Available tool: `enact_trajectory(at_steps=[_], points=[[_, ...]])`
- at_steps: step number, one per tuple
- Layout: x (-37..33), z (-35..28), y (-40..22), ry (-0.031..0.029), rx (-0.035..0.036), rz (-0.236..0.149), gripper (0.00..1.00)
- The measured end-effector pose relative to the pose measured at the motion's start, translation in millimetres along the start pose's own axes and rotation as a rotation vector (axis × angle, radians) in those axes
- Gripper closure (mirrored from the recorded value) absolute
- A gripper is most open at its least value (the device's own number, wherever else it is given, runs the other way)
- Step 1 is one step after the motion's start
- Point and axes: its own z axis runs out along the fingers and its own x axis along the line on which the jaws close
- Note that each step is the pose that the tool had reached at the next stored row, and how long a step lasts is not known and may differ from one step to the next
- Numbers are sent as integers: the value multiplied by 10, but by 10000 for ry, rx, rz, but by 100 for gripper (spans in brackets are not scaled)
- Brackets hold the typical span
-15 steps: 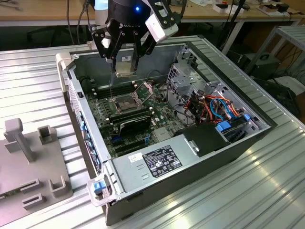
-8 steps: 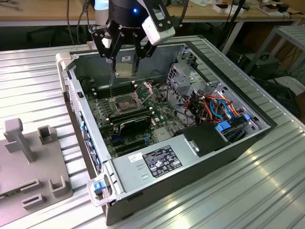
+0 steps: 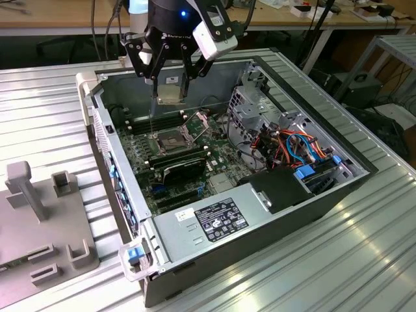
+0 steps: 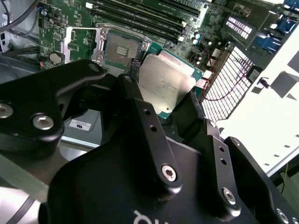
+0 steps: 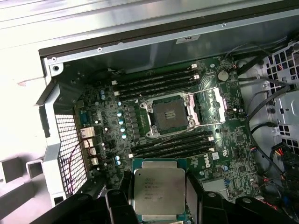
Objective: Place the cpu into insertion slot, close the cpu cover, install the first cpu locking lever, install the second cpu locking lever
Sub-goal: 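Place the cpu into insertion slot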
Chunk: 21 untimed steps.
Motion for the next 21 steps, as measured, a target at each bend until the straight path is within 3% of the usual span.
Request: enact_trajectory(at_steps=[11, 16, 19, 21], points=[[0, 0, 0, -3, 2, 82, 45], [0, 3, 0, -30, 19, 819, 45], [0, 4, 0, -57, 37, 1566, 45], [0, 5, 0, -67, 44, 1840, 45]])
